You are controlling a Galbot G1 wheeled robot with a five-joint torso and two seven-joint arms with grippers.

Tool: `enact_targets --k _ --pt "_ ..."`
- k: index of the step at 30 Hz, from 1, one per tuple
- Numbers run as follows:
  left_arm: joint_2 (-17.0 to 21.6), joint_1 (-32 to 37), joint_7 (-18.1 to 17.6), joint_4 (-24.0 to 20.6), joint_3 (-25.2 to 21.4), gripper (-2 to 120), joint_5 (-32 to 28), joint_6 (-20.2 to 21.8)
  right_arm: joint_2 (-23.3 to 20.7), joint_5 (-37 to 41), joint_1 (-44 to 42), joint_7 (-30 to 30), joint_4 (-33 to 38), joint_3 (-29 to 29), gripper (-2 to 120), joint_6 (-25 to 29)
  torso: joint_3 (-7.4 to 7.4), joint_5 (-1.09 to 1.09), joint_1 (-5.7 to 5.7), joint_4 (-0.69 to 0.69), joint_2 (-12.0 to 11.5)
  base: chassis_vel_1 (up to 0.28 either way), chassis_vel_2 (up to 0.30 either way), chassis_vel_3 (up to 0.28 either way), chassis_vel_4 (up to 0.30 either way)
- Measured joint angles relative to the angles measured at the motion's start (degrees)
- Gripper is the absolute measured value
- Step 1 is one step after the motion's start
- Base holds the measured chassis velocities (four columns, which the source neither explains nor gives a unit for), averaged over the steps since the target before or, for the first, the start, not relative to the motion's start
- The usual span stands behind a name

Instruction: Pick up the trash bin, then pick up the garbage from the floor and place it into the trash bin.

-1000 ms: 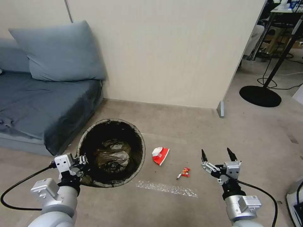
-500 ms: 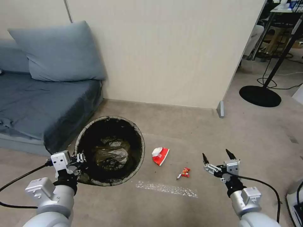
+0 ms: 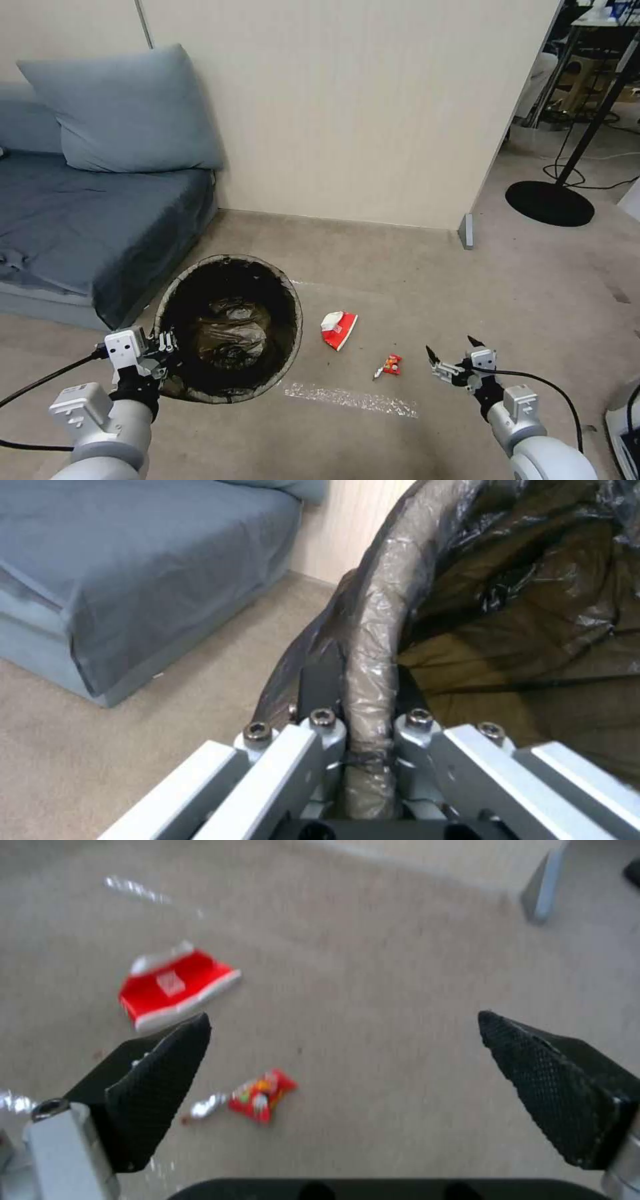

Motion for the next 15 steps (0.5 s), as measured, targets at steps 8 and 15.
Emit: enact_targets --k 8,15 --pt "-0.82 0.26 0.20 -0.02 0.59 3 1.15 0.01 -0.03 0.48 3.25 -1.59 -8.60 -2.08 100 -0.39 0.00 0.01 0.00 -0.01 0.00 0.000 0.000 0.000 0.000" --pt "-1.17 0.29 0.28 -0.03 0.65 3 1.34 0.01 0.11 -0.26 5.50 -2.20 -12.28 -4.20 100 -0.09 0.00 0.00 0.00 0.00 0.00 0.000 0.000 0.000 0.000"
